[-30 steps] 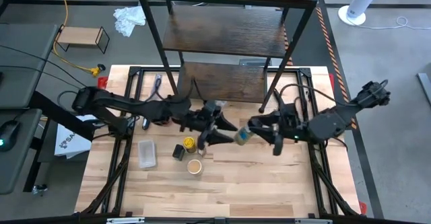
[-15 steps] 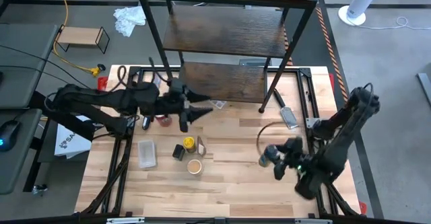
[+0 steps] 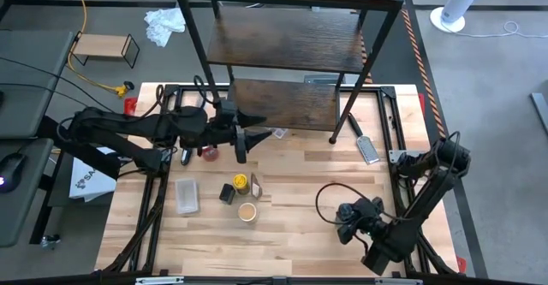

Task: Shelf spices
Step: Adjust the black seasoning bottle, then put the brown seasoning bottle on the bottom shelf

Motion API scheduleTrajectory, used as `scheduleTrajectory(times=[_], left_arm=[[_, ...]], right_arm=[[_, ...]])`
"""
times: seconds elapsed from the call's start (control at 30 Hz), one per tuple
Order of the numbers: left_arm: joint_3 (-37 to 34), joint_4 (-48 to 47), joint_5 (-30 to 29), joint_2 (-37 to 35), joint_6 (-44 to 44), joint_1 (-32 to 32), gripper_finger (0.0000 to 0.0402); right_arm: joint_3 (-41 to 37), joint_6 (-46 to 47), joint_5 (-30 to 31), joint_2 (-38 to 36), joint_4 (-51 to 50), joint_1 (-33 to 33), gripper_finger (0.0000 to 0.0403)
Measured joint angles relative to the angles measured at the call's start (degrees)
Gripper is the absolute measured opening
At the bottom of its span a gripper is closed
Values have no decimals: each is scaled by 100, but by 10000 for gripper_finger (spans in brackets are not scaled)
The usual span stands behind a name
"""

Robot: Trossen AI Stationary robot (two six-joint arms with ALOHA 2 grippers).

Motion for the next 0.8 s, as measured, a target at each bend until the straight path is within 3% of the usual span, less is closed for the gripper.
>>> scheduleTrajectory(times=[0.27,0.5,0.8], left_arm=[[0,-90,-3,87,-9,0,252],[0,-273,-60,89,-42,0,252],[0,-437,1,94,-153,0,252]], right_arm=[[0,-464,208,27,7,-45,191],[0,-615,201,27,-13,-45,289],[0,-474,42,24,21,-45,302]])
